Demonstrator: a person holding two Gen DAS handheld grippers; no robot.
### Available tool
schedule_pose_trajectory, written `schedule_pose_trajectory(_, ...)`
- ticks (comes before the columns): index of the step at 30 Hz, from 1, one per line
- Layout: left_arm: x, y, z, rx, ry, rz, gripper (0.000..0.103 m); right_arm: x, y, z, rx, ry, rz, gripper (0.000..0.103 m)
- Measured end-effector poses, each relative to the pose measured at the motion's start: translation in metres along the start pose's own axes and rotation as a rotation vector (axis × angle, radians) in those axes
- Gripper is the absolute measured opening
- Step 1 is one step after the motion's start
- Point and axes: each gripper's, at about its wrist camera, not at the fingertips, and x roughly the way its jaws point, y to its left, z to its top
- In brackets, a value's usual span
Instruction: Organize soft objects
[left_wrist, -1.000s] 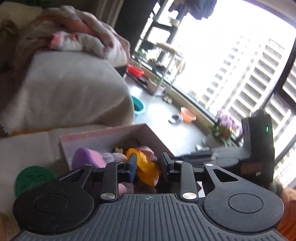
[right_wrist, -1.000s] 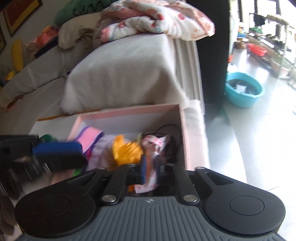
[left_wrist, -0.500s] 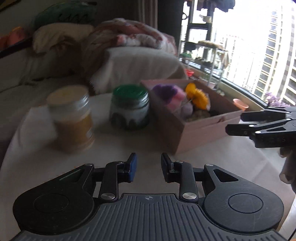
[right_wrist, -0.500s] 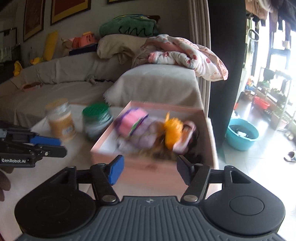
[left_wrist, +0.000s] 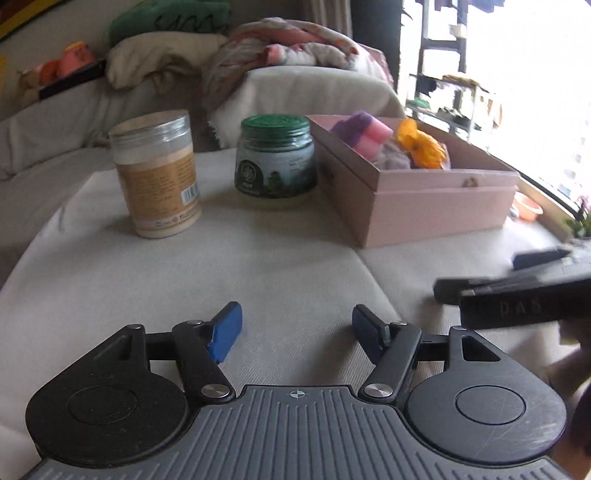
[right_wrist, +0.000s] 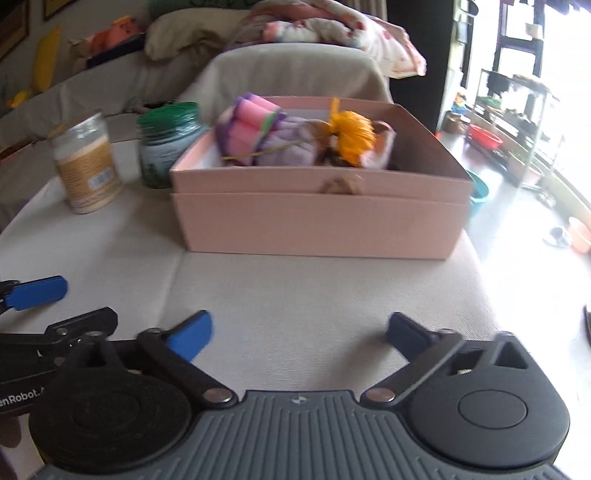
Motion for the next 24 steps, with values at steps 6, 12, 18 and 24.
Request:
schedule_pose_trajectory(6, 0.008, -0.008, 0.001, -0.023, -0.017, 0.058, 0.071, -0.003, -0.004, -0.011, -0.005, -0.069, 0.005, 0.103)
schedule_pose_trajectory(12, 0.009, -0.007, 0.002, -0.026, -0.016, 0.064, 0.072, -0.001, -0.001, -0.010, 0.000, -0.076, -0.005, 0.103)
schedule_pose_trajectory(18, 0.009, -0.007, 0.002, -0.025, -0.016, 0.065, 0.072, 0.000, 0.000, -0.010, 0.002, -0.076, -0.004, 0.103)
schedule_pose_trajectory(24, 0.009, -0.007, 0.002, -0.025, -0.016, 0.065, 0.072, 0.000, -0.001, -0.010, 0.002, -0.076, -0.003, 0.103)
